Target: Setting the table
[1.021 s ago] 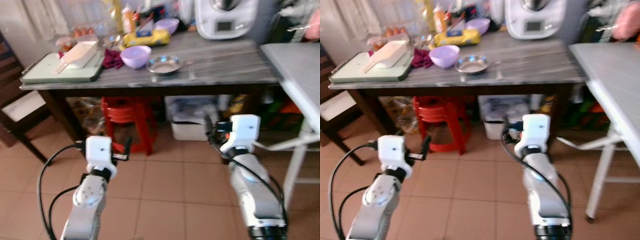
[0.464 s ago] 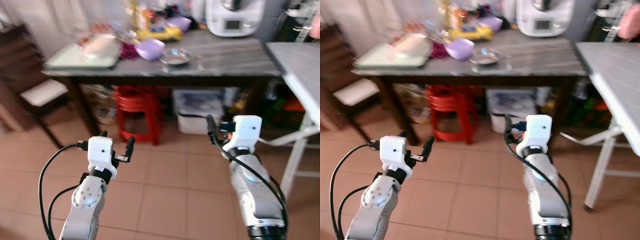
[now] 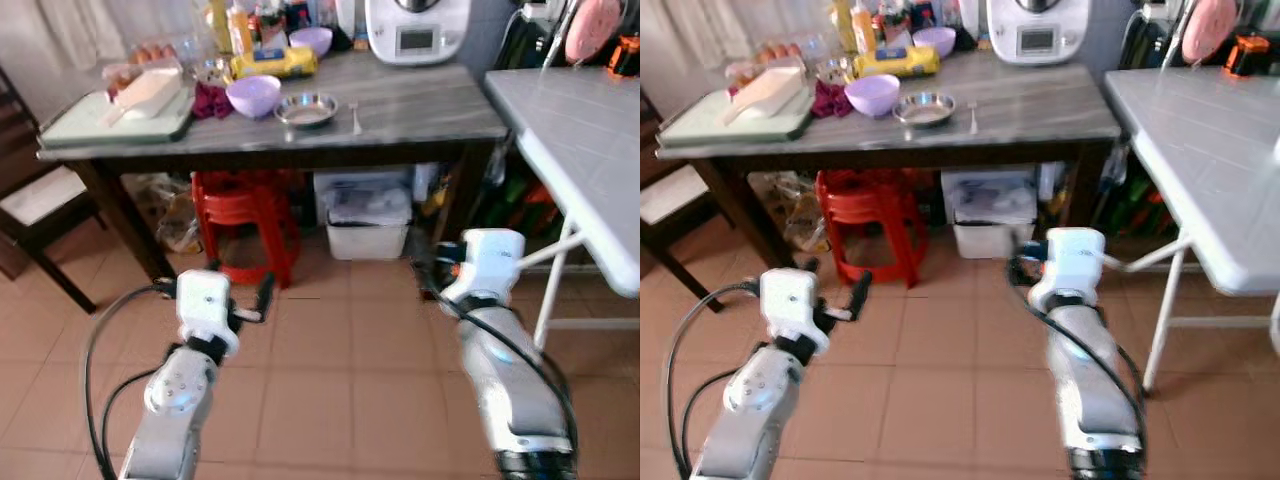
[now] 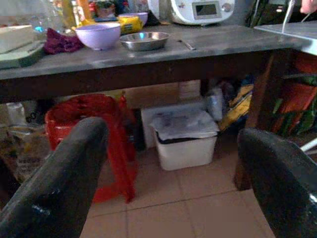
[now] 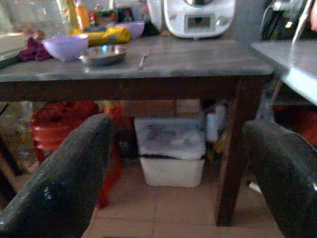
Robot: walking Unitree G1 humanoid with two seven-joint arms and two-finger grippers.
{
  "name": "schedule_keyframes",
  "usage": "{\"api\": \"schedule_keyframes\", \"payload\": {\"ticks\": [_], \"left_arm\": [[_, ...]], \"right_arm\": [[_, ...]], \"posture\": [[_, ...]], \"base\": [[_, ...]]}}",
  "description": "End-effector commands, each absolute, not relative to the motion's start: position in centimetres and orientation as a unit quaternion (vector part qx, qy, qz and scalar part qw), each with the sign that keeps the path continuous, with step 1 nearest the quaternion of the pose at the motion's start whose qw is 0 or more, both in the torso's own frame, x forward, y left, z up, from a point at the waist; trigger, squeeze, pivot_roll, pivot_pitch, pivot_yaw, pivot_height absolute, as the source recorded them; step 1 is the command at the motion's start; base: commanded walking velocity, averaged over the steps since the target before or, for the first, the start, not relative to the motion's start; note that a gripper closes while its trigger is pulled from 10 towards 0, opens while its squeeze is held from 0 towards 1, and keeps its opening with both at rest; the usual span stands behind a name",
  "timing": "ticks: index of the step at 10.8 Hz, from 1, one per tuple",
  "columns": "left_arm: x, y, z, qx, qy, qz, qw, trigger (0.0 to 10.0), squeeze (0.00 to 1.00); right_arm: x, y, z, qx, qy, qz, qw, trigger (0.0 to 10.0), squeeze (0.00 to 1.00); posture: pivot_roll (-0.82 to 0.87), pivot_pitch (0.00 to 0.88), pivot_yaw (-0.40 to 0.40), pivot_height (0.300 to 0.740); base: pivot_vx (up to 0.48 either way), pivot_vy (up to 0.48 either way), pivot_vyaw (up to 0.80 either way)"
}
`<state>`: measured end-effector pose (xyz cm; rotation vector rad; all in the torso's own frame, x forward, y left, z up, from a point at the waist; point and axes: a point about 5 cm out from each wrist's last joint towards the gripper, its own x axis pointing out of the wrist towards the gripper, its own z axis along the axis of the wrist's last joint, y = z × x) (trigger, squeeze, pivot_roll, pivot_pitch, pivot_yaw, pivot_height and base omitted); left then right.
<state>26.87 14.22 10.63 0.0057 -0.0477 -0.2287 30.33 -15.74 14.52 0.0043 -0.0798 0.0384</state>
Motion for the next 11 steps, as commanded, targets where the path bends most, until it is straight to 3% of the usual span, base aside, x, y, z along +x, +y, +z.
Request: {"api": "schedule_keyframes", "payload": {"ticks": [1, 11], "left_arm": [[26.9, 14.9, 10.8, 0.010, -0.025, -0.107, 0.994, 10.0, 0.00], [27.0, 14.9, 10.5, 0.007, -0.021, -0.089, 0.996, 10.0, 0.00]], "right_arm": [[30.4, -15.0, 14.7, 0.007, -0.044, 0.028, 0.999, 10.0, 0.00], [29.2, -15.1, 14.1, 0.020, -0.033, 0.015, 0.999, 10.0, 0.00]], "posture": [[-0.04, 0.079, 0.080, 0.740], [-0.04, 0.105, 0.076, 0.740]], "base": [[0.000, -0.480, 0.00], [0.000, -0.469, 0.00]]}}
